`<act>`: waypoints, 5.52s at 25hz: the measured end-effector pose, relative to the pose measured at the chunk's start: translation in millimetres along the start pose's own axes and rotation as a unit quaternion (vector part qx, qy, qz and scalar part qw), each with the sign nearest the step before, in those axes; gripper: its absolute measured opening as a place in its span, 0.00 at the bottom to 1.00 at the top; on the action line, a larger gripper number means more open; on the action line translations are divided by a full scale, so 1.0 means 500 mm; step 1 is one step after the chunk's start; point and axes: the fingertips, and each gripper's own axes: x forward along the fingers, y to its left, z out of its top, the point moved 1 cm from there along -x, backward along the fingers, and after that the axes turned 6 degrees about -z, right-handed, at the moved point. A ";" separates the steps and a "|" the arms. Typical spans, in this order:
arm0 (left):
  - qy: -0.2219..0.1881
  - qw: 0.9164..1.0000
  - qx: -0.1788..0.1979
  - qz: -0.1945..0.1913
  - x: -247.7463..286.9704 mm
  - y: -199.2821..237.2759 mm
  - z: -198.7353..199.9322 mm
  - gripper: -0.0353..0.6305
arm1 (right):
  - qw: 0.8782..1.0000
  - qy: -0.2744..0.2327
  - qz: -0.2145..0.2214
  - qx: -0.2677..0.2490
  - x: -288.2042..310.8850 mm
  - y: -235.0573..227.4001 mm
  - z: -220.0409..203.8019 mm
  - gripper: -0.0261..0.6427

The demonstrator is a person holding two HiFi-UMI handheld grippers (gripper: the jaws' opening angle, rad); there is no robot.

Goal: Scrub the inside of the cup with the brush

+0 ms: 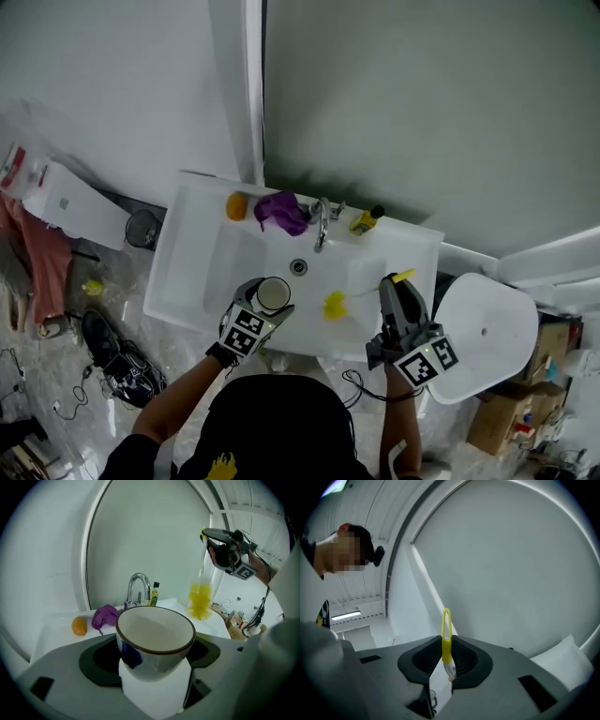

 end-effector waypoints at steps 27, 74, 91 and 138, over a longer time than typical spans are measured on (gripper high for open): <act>-0.027 0.995 -0.049 0.081 0.346 0.272 -0.243 0.67 | 0.950 0.239 -0.203 -0.005 0.240 -0.399 -0.690 0.17; 0.123 0.986 -0.105 0.034 0.212 0.207 -0.371 0.67 | 0.927 0.295 -0.230 0.016 0.107 -0.279 -0.708 0.13; -0.019 0.998 -0.055 0.004 -0.143 0.072 -0.216 0.44 | 0.952 0.237 -0.190 -0.047 -0.023 0.059 -0.547 0.08; -0.122 0.990 -0.001 0.074 -0.396 -0.273 -0.224 0.08 | 0.977 0.129 -0.167 -0.028 -0.429 0.175 -0.487 0.08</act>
